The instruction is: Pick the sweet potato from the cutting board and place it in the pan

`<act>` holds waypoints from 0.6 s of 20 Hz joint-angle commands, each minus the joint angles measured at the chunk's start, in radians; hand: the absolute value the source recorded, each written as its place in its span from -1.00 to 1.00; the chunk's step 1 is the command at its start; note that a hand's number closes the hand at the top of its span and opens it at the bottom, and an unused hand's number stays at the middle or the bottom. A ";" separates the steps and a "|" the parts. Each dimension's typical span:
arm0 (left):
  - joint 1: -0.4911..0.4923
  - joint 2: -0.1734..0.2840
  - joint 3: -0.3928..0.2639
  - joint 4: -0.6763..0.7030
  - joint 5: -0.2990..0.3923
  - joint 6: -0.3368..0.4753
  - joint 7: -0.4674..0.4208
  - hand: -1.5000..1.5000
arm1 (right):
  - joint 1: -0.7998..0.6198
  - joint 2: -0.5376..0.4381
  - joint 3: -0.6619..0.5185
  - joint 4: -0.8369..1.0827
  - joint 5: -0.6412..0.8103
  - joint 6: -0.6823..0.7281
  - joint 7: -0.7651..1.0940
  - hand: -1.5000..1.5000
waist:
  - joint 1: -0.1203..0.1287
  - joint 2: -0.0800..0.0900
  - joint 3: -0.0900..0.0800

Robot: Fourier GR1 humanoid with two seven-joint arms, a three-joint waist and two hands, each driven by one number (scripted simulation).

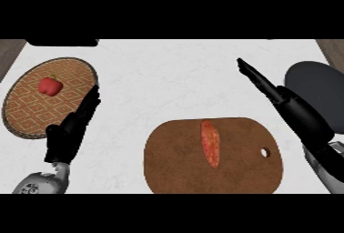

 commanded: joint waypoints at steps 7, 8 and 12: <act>0.031 -0.120 -0.031 0.030 0.147 -0.074 0.035 0.00 | -0.351 -0.081 0.204 0.106 0.425 0.058 0.061 1.00 | 0.032 -0.055 -0.020; 0.024 -0.150 -0.028 0.034 0.192 -0.095 0.030 0.00 | -0.290 0.068 0.244 0.175 0.480 -0.093 0.043 1.00 | 0.031 -0.011 0.008; 0.085 -0.112 0.008 -0.035 0.250 -0.144 0.058 0.00 | -0.225 0.252 0.186 0.386 0.420 -0.229 -0.205 -1.00 | 0.030 -0.013 0.014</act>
